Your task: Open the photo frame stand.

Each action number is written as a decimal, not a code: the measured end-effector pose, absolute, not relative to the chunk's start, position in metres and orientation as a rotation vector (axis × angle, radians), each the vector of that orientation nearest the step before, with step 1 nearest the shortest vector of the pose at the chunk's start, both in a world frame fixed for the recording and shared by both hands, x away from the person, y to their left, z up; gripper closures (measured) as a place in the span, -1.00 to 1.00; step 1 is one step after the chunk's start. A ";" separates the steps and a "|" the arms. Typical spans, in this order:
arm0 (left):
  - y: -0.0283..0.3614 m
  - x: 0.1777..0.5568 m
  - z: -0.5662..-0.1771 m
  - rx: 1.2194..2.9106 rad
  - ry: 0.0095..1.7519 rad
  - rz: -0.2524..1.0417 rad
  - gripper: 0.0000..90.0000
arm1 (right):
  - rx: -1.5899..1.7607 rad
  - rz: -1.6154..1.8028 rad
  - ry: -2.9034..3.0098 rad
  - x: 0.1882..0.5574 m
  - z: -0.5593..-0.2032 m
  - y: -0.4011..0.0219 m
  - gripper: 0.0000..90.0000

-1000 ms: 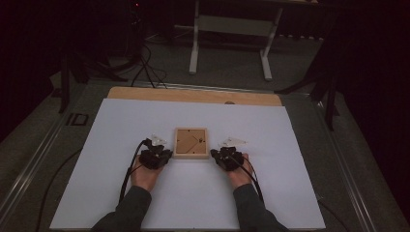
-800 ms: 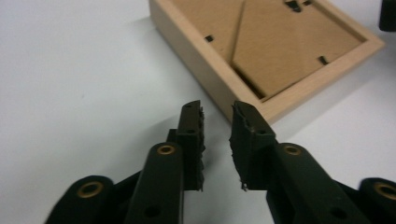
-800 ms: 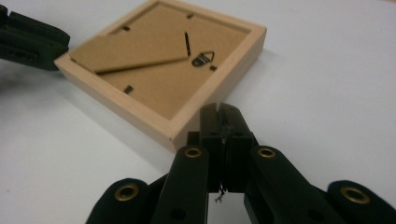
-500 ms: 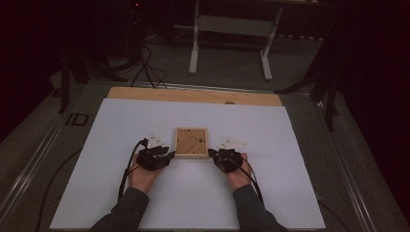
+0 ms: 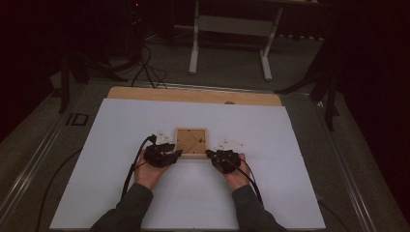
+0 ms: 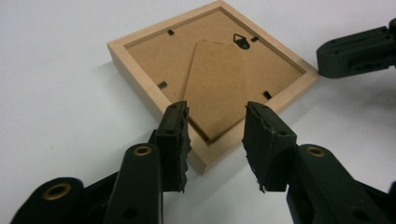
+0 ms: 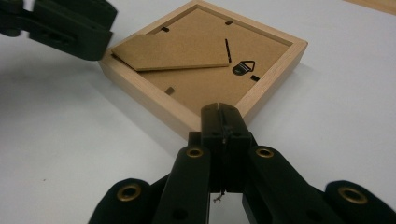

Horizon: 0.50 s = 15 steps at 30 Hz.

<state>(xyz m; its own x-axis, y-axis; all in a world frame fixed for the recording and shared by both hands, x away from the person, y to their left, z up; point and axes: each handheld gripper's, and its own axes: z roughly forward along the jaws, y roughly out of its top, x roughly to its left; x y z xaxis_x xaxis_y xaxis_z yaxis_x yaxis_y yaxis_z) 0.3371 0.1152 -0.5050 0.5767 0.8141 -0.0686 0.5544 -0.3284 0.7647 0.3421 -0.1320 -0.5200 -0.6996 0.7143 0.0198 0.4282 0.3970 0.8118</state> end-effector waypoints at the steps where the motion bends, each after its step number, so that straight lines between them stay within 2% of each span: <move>1: 0.115 0.337 -0.505 2.028 1.090 0.423 0.30 | 0.991 1.205 2.327 0.342 -0.520 -0.132 1.00; 15: 0.095 0.351 -0.507 2.086 1.063 0.456 0.22 | 0.963 1.207 2.329 0.341 -0.521 -0.126 1.00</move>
